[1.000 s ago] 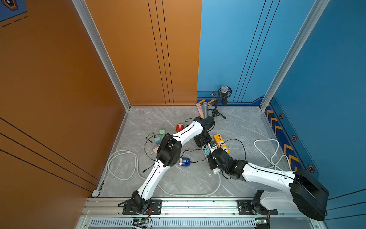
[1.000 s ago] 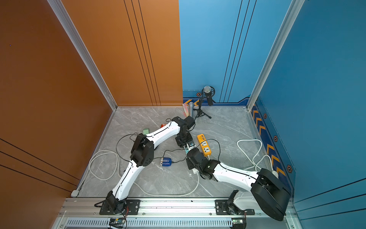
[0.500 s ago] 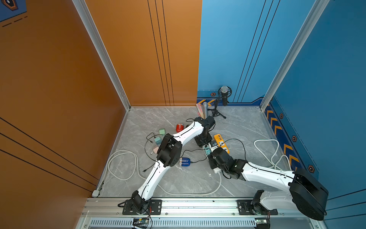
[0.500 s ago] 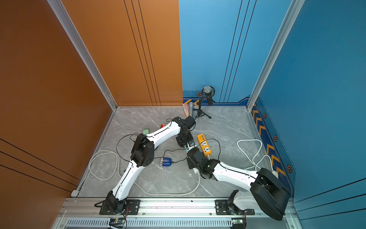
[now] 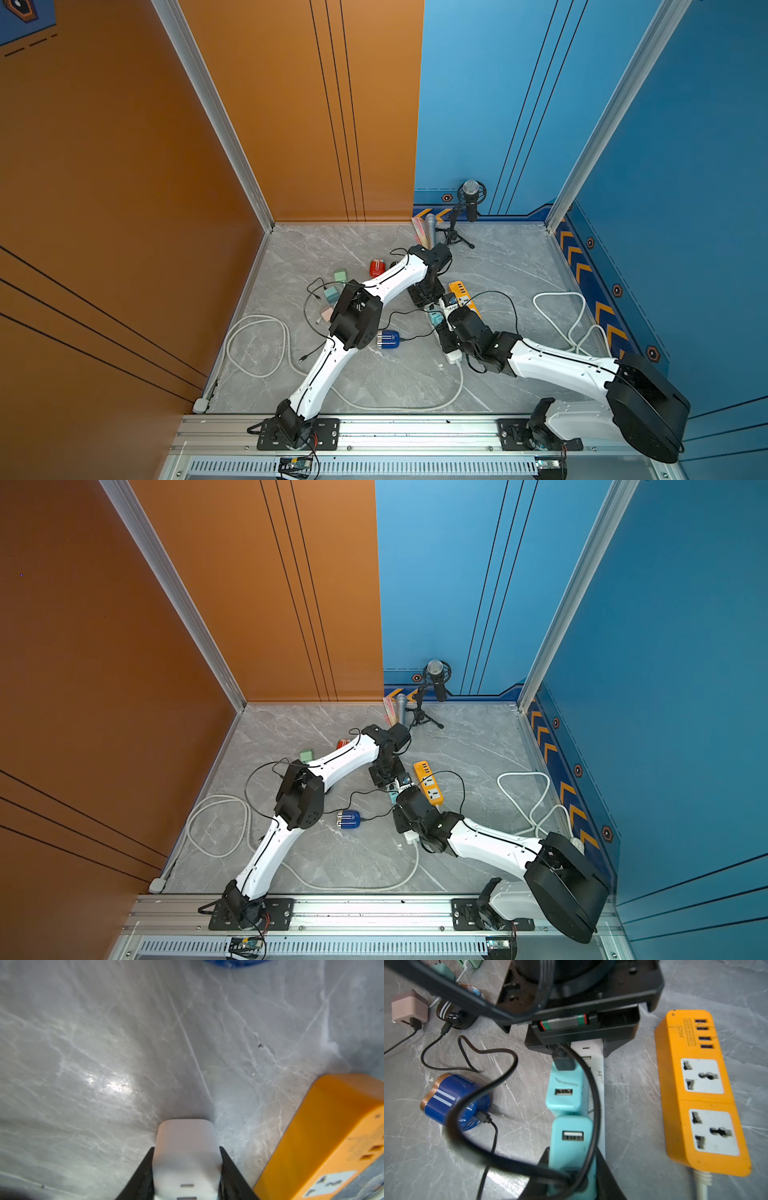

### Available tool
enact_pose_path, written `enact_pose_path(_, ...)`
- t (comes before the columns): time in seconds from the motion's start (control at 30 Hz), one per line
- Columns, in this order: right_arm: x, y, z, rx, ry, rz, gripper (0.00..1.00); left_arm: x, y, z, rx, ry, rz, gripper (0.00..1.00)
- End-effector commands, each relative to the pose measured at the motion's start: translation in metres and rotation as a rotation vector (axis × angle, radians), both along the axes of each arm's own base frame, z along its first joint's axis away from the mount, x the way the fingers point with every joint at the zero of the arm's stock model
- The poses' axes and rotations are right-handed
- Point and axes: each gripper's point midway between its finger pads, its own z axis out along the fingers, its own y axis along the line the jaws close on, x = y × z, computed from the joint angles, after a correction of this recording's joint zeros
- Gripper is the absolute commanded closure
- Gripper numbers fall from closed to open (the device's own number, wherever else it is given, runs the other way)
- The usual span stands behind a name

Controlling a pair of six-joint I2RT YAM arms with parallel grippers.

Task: Unplug the electric shaver
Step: Remove the plug from the socket.

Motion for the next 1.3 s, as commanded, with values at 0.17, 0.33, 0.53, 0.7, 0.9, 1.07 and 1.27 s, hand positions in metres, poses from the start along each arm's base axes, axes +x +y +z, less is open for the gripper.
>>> enact_pose_path(0.17,0.001,0.037,0.039,-0.143,-0.208,0.118,0.92,-0.030,-0.011,-0.035,0.019,0.111,-0.041,0.74)
enact_pose_path(0.33,0.001,0.039,0.045,-0.155,-0.232,0.115,0.92,-0.031,-0.011,-0.036,0.023,0.114,-0.040,0.74)
enact_pose_path(0.53,0.003,0.035,0.039,-0.052,-0.131,0.100,0.93,-0.031,-0.011,-0.035,0.023,0.114,-0.037,0.74)
enact_pose_path(0.7,0.006,0.031,0.026,0.143,0.022,0.075,0.92,-0.029,-0.011,-0.034,0.023,0.106,-0.037,0.74)
enact_pose_path(0.9,0.012,0.024,0.028,0.209,0.067,0.052,0.91,-0.029,-0.010,-0.035,0.025,0.105,-0.041,0.74)
enact_pose_path(1.07,0.010,0.032,0.038,0.238,0.036,0.079,0.91,-0.029,-0.011,-0.034,0.022,0.105,-0.045,0.75)
enact_pose_path(1.27,0.014,0.018,0.055,0.139,-0.089,0.019,0.93,-0.030,-0.011,-0.035,0.021,0.109,-0.050,0.74)
